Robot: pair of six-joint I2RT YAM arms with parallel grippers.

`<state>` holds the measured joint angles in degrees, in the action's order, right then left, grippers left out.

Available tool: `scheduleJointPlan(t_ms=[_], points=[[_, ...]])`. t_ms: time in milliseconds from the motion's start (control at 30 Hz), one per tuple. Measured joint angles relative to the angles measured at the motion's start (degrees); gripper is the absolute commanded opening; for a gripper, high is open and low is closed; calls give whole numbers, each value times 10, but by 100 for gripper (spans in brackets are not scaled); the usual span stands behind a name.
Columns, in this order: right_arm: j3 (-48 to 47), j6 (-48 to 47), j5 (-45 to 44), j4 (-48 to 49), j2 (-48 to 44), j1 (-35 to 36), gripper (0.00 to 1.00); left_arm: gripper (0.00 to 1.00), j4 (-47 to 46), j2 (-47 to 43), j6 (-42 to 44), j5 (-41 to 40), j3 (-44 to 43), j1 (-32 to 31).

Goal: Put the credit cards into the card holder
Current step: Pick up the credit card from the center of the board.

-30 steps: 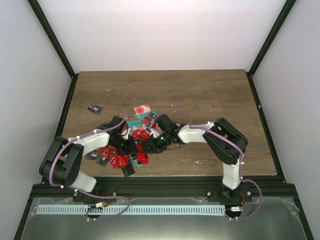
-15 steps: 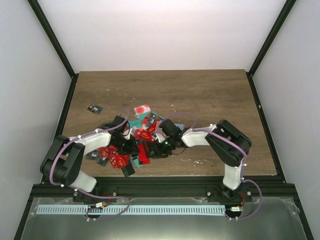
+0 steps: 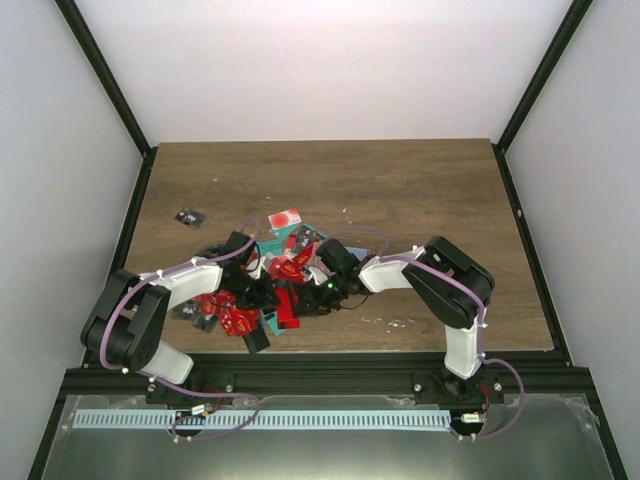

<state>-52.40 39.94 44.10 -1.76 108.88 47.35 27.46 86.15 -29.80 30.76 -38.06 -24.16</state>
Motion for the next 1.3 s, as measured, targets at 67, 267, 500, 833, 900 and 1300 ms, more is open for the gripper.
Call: scheduleJointPlan(t_ms=[67, 267, 500, 833, 900, 1300], points=[[-3, 2, -1, -2, 4, 0, 3, 14, 0, 0, 0, 0, 0, 0], [-14, -3, 9, -19, 5, -1, 1, 20, 9, -10, -1, -12, -1, -3], [-34, -15, 6, -44, -12, -1, 1, 34, 89, -68, -4, -78, -40, -5], [-38, -50, 17, -54, -54, -14, 1, 52, 138, -182, 2, -110, -98, 38], [-39, -59, 26, -49, -60, -19, 1, 53, 132, -198, 2, -93, -92, 56], [-41, -76, 109, 9, -72, -44, 1, 50, 26, -218, -10, 53, -16, 141]])
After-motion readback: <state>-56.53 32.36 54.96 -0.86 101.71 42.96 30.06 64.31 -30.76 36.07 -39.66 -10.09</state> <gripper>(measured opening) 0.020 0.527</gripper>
